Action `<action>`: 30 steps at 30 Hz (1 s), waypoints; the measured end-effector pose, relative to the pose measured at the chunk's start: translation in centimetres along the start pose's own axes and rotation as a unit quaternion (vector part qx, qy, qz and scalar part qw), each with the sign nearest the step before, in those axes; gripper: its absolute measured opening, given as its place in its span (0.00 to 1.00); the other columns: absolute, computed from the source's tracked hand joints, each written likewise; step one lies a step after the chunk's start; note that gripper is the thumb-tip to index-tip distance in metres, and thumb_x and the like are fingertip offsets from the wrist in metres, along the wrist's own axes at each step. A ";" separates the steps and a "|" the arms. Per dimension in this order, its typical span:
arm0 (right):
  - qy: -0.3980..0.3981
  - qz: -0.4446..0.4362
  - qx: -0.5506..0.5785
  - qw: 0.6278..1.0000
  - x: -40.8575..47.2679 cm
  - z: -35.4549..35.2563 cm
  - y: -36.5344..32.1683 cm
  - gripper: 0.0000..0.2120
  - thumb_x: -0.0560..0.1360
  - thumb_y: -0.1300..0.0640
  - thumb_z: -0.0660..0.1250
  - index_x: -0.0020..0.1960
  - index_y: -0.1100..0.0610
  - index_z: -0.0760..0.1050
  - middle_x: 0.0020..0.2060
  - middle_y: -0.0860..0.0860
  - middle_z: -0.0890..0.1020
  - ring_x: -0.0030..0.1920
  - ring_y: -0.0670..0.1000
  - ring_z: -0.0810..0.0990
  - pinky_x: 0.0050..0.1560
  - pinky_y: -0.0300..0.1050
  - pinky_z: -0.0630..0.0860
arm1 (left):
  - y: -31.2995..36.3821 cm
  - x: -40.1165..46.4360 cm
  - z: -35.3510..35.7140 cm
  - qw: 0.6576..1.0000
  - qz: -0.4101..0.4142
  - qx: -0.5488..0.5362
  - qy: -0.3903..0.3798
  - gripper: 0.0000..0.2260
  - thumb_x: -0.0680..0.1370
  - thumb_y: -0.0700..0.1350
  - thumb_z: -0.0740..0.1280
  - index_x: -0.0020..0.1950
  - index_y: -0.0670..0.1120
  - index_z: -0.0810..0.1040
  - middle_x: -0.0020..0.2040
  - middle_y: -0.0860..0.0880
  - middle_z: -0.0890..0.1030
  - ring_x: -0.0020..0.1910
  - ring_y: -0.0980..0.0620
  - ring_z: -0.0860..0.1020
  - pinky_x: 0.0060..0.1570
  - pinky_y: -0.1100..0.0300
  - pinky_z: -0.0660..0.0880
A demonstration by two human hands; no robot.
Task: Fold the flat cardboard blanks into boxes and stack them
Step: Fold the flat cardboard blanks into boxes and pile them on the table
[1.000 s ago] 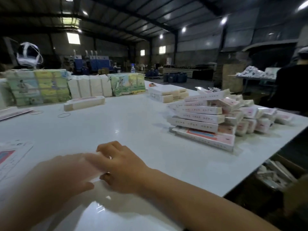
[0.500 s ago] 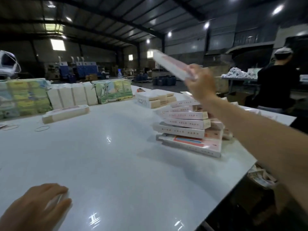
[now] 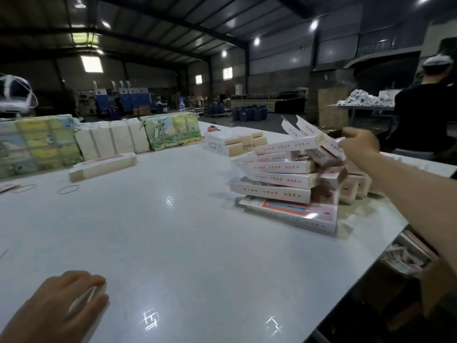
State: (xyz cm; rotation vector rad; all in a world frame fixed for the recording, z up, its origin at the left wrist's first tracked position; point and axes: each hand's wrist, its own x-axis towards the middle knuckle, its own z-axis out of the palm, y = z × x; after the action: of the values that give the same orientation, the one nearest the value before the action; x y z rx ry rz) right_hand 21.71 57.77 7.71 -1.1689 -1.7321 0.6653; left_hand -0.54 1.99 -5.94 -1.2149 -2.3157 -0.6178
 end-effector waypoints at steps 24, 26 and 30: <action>-0.411 -0.502 -0.059 0.759 -37.7 16.8 -12.3 0.14 0.80 0.53 0.58 0.59 0.50 0.79 0.59 0.44 0.77 0.61 0.50 0.71 0.59 0.41 0.68 | 0.6 1.6 -5.5 0.969 -0.229 -0.083 -0.051 0.07 0.74 0.49 0.67 0.50 0.51 0.81 0.48 0.53 0.82 0.45 0.55 0.78 0.49 0.57 0.76; -0.402 -0.500 -0.047 0.766 -37.9 17.0 -12.4 0.13 0.80 0.53 0.58 0.58 0.50 0.79 0.59 0.43 0.77 0.61 0.48 0.71 0.58 0.40 0.68 | -3.1 2.7 -8.3 0.944 -0.319 -0.070 -0.048 0.12 0.74 0.51 0.69 0.55 0.50 0.79 0.53 0.51 0.80 0.47 0.53 0.78 0.48 0.57 0.76; -0.390 -0.497 -0.028 0.775 -38.2 17.0 -12.5 0.13 0.80 0.53 0.59 0.59 0.49 0.79 0.58 0.41 0.76 0.60 0.46 0.71 0.57 0.37 0.67 | -11.4 1.9 -13.3 0.856 -0.479 0.174 -0.087 0.32 0.71 0.65 0.66 0.67 0.45 0.68 0.66 0.43 0.69 0.65 0.44 0.66 0.60 0.49 0.68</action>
State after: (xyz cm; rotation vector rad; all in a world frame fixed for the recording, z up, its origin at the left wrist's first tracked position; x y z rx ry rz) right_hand 6.26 18.78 -4.26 0.2083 -2.6972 0.4117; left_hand -8.71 -10.25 3.73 0.1326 -2.9401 -0.3438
